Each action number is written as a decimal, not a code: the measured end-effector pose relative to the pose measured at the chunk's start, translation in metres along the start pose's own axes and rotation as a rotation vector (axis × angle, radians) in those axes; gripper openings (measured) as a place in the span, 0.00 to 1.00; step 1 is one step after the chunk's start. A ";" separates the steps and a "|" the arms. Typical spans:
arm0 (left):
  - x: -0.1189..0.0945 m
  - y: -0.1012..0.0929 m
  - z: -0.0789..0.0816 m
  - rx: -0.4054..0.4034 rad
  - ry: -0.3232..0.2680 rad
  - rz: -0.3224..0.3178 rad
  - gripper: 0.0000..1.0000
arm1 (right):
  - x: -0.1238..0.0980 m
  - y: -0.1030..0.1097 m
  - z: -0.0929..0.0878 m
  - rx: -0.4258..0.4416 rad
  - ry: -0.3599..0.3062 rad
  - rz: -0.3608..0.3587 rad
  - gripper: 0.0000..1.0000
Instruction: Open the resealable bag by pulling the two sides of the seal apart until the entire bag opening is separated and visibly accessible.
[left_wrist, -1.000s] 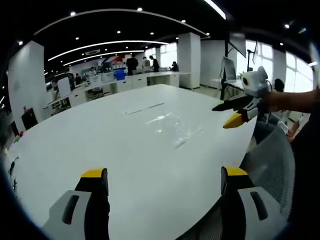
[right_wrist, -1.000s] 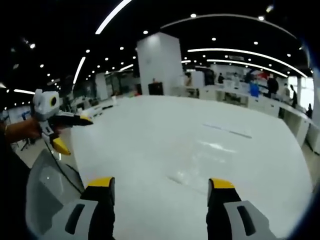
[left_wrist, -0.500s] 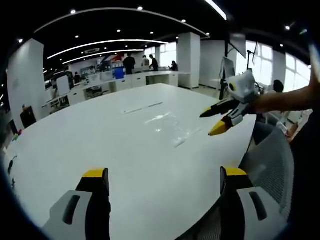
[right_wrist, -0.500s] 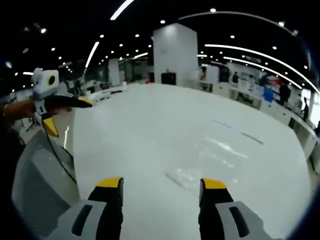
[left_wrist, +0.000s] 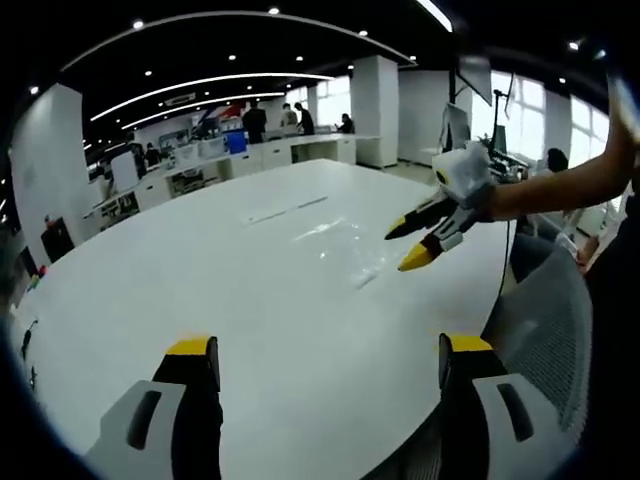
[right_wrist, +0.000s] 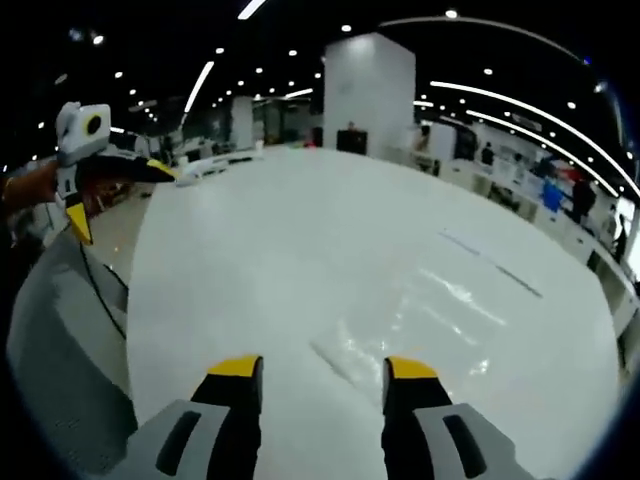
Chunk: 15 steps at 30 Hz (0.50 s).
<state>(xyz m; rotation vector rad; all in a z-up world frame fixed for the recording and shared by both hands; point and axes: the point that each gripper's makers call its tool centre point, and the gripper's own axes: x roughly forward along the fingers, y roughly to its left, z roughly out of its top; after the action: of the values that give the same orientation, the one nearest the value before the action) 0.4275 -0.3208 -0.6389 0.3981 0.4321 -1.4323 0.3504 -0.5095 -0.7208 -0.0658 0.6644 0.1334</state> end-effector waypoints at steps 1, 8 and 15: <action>0.000 0.001 0.000 -0.001 0.002 0.002 0.89 | 0.003 -0.003 -0.001 -0.012 0.015 0.005 0.43; -0.001 0.008 -0.002 -0.019 0.010 0.025 0.88 | 0.018 -0.012 -0.004 -0.053 0.049 0.033 0.39; 0.001 0.011 -0.004 -0.022 0.026 0.026 0.87 | 0.033 -0.013 -0.013 -0.116 0.102 0.076 0.19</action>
<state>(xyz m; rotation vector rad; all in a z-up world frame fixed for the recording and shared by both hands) 0.4385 -0.3189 -0.6432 0.4039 0.4621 -1.3970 0.3696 -0.5199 -0.7509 -0.1599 0.7609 0.2435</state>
